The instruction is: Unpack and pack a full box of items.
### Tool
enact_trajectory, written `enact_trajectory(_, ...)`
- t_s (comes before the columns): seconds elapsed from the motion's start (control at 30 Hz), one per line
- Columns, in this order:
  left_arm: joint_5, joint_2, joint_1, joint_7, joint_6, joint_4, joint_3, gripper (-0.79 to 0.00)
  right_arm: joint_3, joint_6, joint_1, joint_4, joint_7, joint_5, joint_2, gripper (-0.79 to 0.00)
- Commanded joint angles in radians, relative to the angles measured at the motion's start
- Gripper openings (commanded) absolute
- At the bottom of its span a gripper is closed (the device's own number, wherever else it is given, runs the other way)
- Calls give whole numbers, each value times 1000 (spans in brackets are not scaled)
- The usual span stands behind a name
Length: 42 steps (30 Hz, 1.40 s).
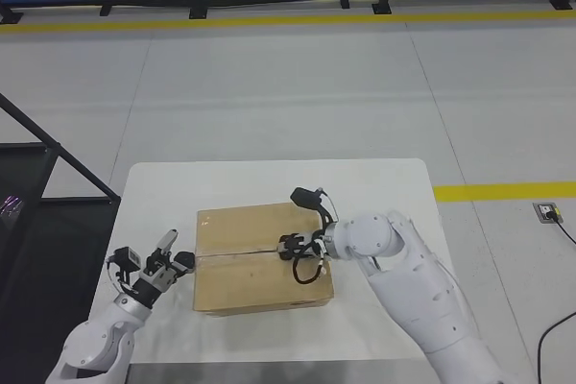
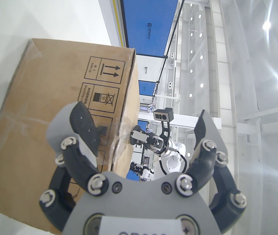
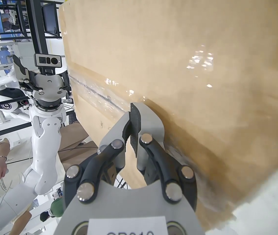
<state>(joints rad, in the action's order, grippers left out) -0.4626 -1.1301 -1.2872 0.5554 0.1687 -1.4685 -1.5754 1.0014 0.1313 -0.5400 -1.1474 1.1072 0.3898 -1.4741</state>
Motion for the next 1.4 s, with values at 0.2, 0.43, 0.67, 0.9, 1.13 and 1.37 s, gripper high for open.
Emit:
enact_trajectory(0.2,12,-3,6,2,-7,-15,28,0,-112,-32,101,124,-54,-69,-50,-785)
enact_trajectory(0.43,17,-6,8,-2,-7,-26,46,0,-230,-81,198,290,-64,-145,-118,-785)
enact_trajectory(0.67,13,-6,15,3,-9,-18,40,0,-287,-169,268,429,-61,-209,-173,-785)
enact_trajectory(0.9,-24,-3,17,18,-7,-12,5,0,-265,-263,280,457,-59,-232,-173,-785)
enact_trajectory(1.13,-84,2,4,46,-12,-16,-46,0,-188,-370,228,362,-109,-212,-131,-785)
enact_trajectory(1.37,-122,8,-28,72,-2,-24,-100,0,-13,-446,43,92,-269,-141,-50,-419)
